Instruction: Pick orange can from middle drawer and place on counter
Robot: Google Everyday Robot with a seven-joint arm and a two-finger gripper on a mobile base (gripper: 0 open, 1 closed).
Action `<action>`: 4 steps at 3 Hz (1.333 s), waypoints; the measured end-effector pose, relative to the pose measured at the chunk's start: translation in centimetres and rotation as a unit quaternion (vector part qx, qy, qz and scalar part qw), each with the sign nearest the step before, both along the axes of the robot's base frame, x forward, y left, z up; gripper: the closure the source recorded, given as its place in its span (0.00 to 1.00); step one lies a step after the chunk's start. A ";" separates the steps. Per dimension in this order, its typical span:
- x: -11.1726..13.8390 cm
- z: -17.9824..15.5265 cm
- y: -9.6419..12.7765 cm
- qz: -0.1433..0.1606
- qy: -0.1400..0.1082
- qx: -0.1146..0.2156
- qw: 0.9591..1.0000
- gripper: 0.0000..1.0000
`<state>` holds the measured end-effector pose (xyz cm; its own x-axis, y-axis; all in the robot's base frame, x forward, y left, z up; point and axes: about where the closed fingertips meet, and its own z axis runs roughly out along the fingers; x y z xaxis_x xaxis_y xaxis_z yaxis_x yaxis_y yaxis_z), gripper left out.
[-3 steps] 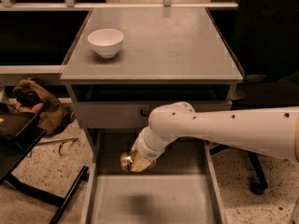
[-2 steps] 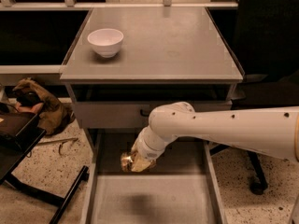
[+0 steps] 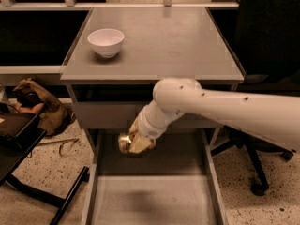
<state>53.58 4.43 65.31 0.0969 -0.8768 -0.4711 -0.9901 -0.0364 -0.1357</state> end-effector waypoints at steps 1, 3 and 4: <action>3.4 7.0 1.4 0.024 -0.036 0.032 0.999 1.00; 6.1 12.4 2.1 0.041 -0.080 0.065 0.994 1.00; 7.4 16.2 1.6 0.039 -0.114 0.059 0.991 1.00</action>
Offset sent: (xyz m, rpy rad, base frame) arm 0.0838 0.0221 0.1766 0.1945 -0.2387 0.1162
